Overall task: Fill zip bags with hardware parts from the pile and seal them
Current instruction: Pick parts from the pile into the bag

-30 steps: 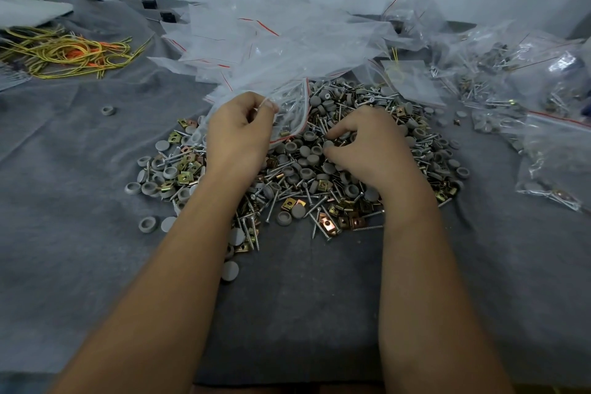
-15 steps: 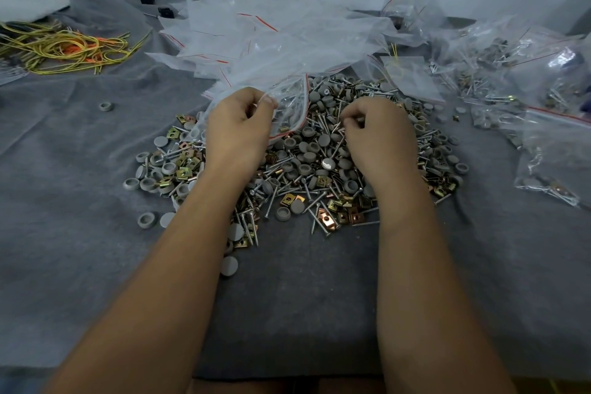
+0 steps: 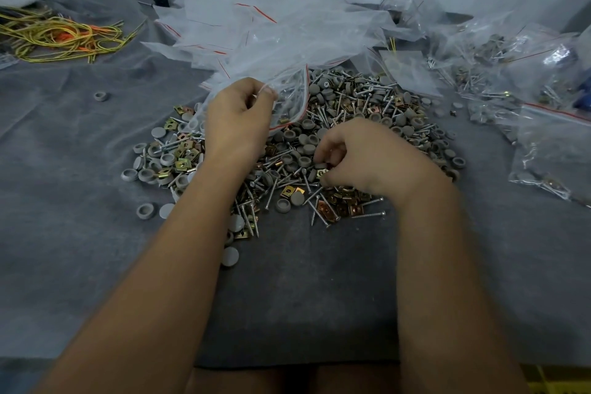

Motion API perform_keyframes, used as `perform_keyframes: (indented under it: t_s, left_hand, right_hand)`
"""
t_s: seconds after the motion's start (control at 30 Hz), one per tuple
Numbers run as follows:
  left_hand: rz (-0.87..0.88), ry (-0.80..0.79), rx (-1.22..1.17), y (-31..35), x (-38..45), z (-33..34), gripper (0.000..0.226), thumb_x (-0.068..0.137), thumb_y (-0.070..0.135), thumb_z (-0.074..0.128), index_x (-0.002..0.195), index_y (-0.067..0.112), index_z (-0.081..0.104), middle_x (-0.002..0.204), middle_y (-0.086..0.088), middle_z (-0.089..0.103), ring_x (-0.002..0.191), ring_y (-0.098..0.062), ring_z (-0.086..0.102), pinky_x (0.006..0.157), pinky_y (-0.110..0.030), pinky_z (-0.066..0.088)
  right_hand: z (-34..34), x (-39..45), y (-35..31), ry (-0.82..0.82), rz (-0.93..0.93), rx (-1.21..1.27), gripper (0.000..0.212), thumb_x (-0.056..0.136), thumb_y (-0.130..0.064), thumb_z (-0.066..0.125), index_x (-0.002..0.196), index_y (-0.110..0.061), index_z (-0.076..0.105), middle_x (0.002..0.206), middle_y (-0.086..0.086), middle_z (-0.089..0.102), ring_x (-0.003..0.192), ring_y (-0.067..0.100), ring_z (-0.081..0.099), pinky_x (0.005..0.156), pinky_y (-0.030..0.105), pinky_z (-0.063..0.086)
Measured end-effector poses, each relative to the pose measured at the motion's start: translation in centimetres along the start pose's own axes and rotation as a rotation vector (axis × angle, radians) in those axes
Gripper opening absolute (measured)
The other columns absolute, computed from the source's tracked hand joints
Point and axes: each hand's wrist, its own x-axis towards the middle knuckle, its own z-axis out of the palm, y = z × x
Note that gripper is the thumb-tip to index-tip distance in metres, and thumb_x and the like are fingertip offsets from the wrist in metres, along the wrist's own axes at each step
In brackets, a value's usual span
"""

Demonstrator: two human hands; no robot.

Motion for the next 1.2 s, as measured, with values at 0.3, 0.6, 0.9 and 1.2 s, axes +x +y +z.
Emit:
perform_keyframes:
  t_s: [0.3, 0.6, 0.9, 1.2]
  left_hand:
    - [0.000, 0.005, -0.011, 0.1, -0.1, -0.1, 0.023, 0.097, 0.025, 0.051, 0.088, 0.012, 0.067, 0.037, 0.015, 0.039, 0.034, -0.003, 0.033, 0.040, -0.020, 0.033]
    - [0.007, 0.009, -0.036, 0.0, 0.0, 0.0, 0.024, 0.098, 0.022, 0.051, 0.091, 0.006, 0.067, 0.037, 0.015, 0.037, 0.033, -0.003, 0.034, 0.036, -0.012, 0.026]
    - [0.003, 0.003, -0.038, -0.1, 0.1, -0.1, 0.023, 0.097, 0.021, 0.051, 0.090, 0.007, 0.067, 0.036, 0.016, 0.037, 0.034, -0.003, 0.035, 0.036, -0.011, 0.025]
    - [0.005, -0.007, -0.022, -0.1, 0.0, 0.0, 0.023, 0.097, 0.024, 0.052, 0.089, 0.009, 0.068, 0.038, 0.015, 0.038, 0.037, -0.003, 0.032, 0.040, -0.019, 0.024]
  right_hand:
    - [1.4, 0.4, 0.8, 0.109, -0.066, -0.121, 0.034, 0.085, -0.010, 0.070, 0.107, -0.036, 0.073, 0.074, -0.022, 0.038, 0.074, 0.007, 0.047, 0.060, 0.017, 0.037]
    - [1.9, 0.1, 0.9, 0.251, -0.110, -0.220, 0.017, 0.086, -0.019, 0.069, 0.085, -0.033, 0.059, 0.098, -0.006, 0.045, 0.087, 0.019, 0.055, 0.075, 0.038, 0.052]
    - [1.9, -0.1, 1.0, 0.321, -0.053, -0.323, 0.009, 0.088, -0.026, 0.067, 0.091, -0.034, 0.064, 0.091, -0.006, 0.038, 0.080, 0.016, 0.046, 0.061, 0.029, 0.035]
    - [1.5, 0.0, 0.7, 0.281, -0.070, -0.156, 0.015, 0.076, -0.017, 0.069, 0.071, -0.025, 0.058, 0.071, -0.009, 0.055, 0.069, 0.016, 0.057, 0.060, 0.028, 0.045]
